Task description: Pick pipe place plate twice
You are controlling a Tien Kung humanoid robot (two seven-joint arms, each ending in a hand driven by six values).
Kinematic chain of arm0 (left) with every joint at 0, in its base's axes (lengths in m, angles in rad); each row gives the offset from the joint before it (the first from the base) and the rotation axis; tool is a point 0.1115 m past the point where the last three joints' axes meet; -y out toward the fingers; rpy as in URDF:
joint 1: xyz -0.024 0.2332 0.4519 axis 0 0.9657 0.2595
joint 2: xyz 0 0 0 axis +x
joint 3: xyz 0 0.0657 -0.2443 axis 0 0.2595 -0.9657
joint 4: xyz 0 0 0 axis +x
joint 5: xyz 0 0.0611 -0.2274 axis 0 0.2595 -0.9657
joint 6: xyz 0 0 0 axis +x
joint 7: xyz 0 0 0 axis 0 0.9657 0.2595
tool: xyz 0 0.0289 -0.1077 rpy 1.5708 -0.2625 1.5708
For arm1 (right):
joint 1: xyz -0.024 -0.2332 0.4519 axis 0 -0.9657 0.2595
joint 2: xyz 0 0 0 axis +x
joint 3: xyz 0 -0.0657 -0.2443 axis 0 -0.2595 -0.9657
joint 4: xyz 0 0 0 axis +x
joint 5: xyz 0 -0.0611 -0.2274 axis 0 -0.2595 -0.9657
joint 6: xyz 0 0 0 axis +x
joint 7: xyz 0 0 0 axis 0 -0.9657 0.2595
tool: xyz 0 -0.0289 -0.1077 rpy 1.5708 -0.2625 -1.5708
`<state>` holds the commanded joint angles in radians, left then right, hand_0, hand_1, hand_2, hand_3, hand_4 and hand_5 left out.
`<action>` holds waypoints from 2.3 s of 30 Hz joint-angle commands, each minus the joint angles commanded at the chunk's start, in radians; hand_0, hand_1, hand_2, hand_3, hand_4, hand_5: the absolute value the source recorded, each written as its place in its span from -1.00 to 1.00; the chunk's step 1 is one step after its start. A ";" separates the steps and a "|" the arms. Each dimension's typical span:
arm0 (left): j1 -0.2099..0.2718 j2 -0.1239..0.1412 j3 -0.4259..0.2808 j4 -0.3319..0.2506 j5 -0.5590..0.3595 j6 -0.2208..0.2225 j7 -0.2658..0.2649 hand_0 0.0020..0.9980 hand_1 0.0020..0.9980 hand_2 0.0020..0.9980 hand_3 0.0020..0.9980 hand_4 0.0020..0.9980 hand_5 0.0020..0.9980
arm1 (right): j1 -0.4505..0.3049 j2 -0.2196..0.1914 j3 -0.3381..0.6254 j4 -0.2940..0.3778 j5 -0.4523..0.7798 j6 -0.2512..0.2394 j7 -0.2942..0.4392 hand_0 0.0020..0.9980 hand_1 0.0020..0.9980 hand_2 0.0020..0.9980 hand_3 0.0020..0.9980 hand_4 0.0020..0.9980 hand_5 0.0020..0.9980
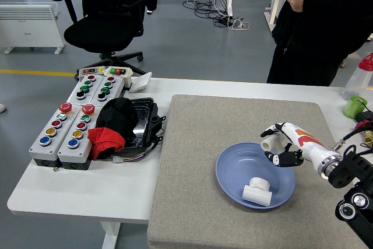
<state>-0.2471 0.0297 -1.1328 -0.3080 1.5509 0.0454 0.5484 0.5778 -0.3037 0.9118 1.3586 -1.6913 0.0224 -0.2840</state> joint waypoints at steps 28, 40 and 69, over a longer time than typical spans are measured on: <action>-0.002 0.001 0.009 0.002 -0.017 0.005 -0.005 0.31 0.27 0.28 0.11 -0.21 1.00 | -0.011 0.032 0.038 -0.056 0.112 -0.137 0.133 1.00 0.88 1.00 0.91 0.53 -0.25; -0.001 0.000 0.006 0.001 -0.011 0.003 -0.003 0.31 0.27 0.27 0.11 -0.21 1.00 | -0.144 0.023 0.377 -0.101 0.595 -0.291 0.345 0.73 0.66 0.82 0.67 0.14 -0.33; -0.001 -0.003 -0.018 0.001 0.025 -0.004 0.001 0.31 0.27 0.27 0.11 -0.22 1.00 | -0.404 0.040 0.742 -0.107 1.180 -0.192 0.292 0.63 0.56 0.67 0.57 0.02 0.01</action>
<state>-0.2484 0.0266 -1.1504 -0.3072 1.5755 0.0412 0.5493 0.1743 -0.2635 1.6538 1.2518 -0.5116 -0.1698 0.0078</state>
